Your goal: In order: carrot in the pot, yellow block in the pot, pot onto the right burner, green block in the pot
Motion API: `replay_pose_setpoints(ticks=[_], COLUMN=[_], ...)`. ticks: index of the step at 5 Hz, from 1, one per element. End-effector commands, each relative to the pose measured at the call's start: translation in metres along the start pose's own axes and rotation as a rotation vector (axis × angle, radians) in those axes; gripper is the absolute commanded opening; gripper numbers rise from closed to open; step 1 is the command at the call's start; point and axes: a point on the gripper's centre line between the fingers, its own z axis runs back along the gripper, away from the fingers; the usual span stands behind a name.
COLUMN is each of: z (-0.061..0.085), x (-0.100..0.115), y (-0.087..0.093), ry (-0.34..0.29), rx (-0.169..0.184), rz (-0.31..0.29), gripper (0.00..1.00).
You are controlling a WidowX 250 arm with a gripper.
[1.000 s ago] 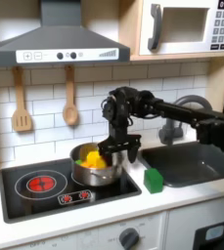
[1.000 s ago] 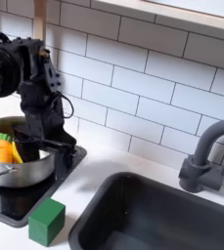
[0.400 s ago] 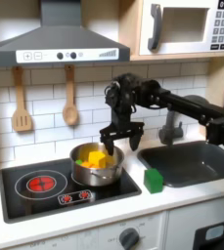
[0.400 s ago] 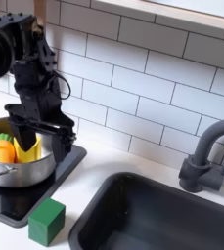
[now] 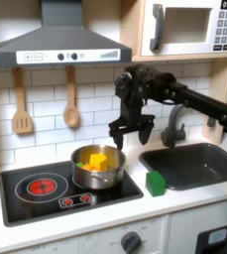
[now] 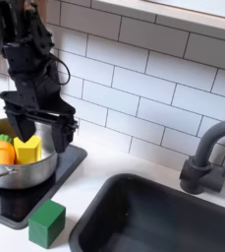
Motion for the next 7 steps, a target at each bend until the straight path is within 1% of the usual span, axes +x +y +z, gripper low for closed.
replay_pose_setpoints(ticks=[1, 2, 3, 4, 5, 6, 7], z=[-0.020, -0.024, -0.022, -0.031, -0.028, -0.030, -0.028], x=[-0.029, -0.033, -0.034, -0.035, -0.035, -0.035, -0.034], y=[-0.014, -0.017, -0.022, -0.028, -0.031, -0.032, -0.031], ry=[0.087, 0.096, 0.085, 0.104, 0.092, 0.096, 0.090], rx=[-0.001, 0.010, 0.023, 0.011, 0.009, 0.009, 0.009], rz=[0.119, 0.115, 0.099, 0.101, 0.095, 0.103, 0.111], gripper=[1.00, 1.00, 1.00, 1.00, 1.00, 1.00, 1.00])
